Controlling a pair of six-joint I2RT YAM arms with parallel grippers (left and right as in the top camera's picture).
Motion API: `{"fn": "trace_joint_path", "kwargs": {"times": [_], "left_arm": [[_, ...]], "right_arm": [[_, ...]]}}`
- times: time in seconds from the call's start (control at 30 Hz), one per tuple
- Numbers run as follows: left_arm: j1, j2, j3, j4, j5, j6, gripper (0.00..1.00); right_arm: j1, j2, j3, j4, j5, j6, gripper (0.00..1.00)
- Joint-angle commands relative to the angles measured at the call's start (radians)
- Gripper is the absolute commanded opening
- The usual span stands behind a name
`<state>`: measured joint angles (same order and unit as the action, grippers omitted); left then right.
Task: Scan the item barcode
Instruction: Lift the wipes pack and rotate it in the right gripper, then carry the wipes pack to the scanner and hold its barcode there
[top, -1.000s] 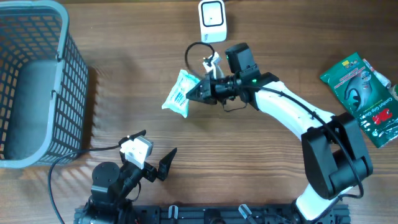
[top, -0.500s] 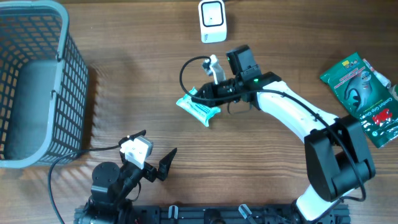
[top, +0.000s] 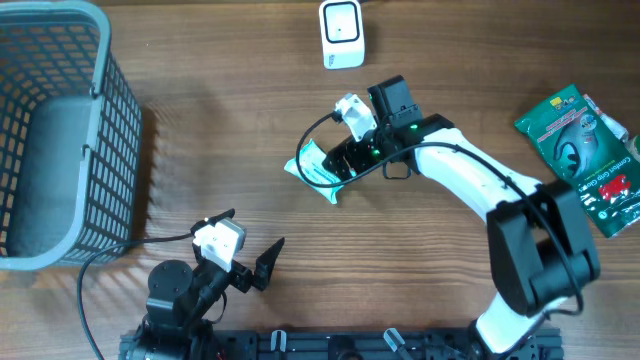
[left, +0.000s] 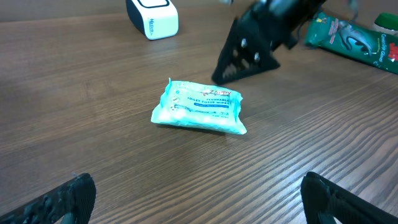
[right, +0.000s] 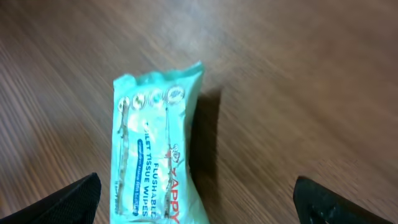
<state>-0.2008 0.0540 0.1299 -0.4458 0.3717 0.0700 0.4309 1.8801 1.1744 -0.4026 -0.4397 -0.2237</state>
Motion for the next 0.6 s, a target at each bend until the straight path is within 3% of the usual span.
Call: {"fn": "trace_joint_path", "kwargs": {"times": [0.0,0.23,0.37,0.43,0.47,0.57], "left_arm": [[0.004,-0.006,0.001,-0.004,0.001,0.001,1.0],[0.004,-0.006,0.001,-0.004,0.001,0.002,1.0],[0.004,-0.006,0.001,-0.004,0.001,0.002,1.0],[0.004,-0.006,0.001,-0.004,0.001,0.001,1.0],[0.004,-0.006,0.001,-0.004,0.001,0.002,1.0],[0.004,-0.006,0.001,-0.004,0.001,0.002,1.0]], "right_arm": [[0.005,0.116,0.044,0.0,-0.146,-0.064,1.0],[0.043,0.198,0.081,-0.034,-0.208,-0.068,1.0],[0.096,0.203,0.081,-0.039,-0.124,-0.072,0.98],[0.105,0.208,0.081,-0.055,-0.071,-0.072,0.85],[0.105,0.212,0.081,-0.065,-0.061,-0.072,0.64],[0.092,0.222,0.082,-0.087,-0.061,-0.043,0.31]]}}
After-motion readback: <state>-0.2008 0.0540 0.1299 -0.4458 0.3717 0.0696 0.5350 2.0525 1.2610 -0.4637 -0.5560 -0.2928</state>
